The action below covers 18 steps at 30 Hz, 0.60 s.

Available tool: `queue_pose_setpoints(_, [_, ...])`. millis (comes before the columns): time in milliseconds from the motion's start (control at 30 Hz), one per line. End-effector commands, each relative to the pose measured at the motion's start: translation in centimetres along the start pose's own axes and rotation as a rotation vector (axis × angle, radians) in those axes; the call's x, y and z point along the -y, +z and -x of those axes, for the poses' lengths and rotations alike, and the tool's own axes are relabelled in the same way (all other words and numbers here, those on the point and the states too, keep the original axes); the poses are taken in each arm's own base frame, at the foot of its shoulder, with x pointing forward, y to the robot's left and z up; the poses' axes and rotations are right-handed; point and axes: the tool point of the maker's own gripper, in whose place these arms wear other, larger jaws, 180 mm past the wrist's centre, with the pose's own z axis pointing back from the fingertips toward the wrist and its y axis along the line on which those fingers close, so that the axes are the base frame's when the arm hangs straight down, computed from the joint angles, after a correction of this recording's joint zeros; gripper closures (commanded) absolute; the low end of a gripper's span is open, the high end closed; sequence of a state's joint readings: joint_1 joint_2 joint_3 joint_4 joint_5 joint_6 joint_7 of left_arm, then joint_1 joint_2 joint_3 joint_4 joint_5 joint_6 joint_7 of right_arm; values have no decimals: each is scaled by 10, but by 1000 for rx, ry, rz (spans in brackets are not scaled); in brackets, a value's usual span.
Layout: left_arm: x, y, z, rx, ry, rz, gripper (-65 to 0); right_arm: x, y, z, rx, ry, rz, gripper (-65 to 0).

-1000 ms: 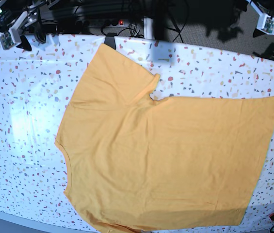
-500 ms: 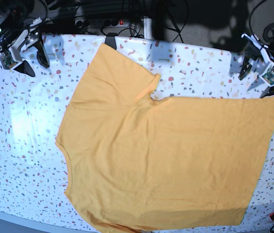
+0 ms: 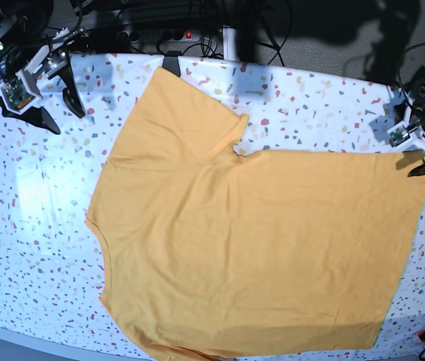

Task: Fold the T-shirt properly
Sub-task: 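Move both grippers from rest toward the orange T-shirt, then grasp the shirt's shoulder edge with the right gripper, left gripper at the hem corner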

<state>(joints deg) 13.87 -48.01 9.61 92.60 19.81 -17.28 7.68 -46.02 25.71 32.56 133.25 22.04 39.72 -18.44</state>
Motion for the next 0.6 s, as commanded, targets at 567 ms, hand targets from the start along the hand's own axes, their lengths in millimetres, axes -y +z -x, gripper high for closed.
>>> queue_pose_setpoints(567, [1, -32, 89, -182, -78, 56, -283, -3, 2, -8, 11, 17, -14, -261])
